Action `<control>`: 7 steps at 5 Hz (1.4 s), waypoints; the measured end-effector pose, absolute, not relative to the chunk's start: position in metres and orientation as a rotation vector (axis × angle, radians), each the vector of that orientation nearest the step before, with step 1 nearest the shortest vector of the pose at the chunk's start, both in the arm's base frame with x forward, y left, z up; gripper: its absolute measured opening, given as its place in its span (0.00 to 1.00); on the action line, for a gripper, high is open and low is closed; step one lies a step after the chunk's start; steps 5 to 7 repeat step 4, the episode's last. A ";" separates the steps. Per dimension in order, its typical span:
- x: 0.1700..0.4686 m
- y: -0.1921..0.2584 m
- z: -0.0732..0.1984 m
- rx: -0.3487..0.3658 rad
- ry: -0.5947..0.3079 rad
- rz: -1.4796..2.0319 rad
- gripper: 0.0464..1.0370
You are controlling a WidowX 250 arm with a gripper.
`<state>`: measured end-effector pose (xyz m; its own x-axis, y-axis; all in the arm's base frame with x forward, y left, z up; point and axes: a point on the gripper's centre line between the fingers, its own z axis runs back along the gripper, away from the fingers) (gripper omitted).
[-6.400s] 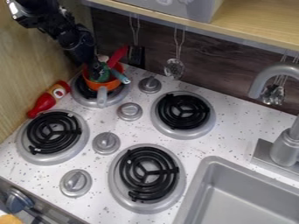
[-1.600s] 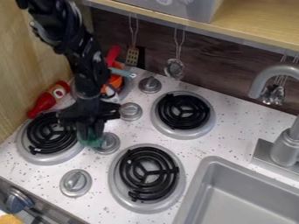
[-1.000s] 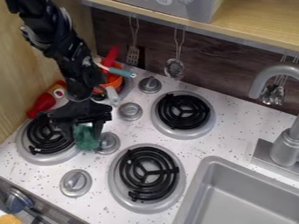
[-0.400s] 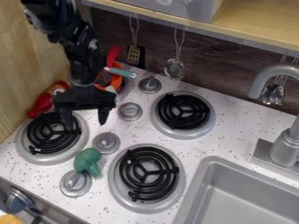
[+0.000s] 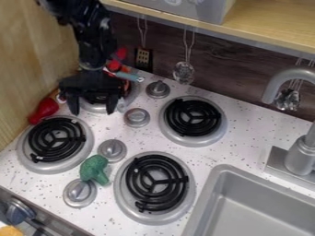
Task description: Move something in the table
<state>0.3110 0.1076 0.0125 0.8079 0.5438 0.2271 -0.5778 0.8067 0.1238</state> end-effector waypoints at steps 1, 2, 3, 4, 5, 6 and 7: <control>0.319 0.107 0.014 0.176 -0.224 0.556 0.96; 0.335 0.103 0.018 0.081 -0.291 0.434 0.96; 0.348 0.088 0.013 0.012 -0.327 0.375 0.96; 0.360 0.062 0.004 -0.003 -0.356 0.304 0.96; 0.360 0.062 0.004 -0.003 -0.356 0.304 0.96; 0.360 0.062 0.004 -0.003 -0.356 0.304 0.96; 0.360 0.062 0.004 -0.003 -0.356 0.304 0.96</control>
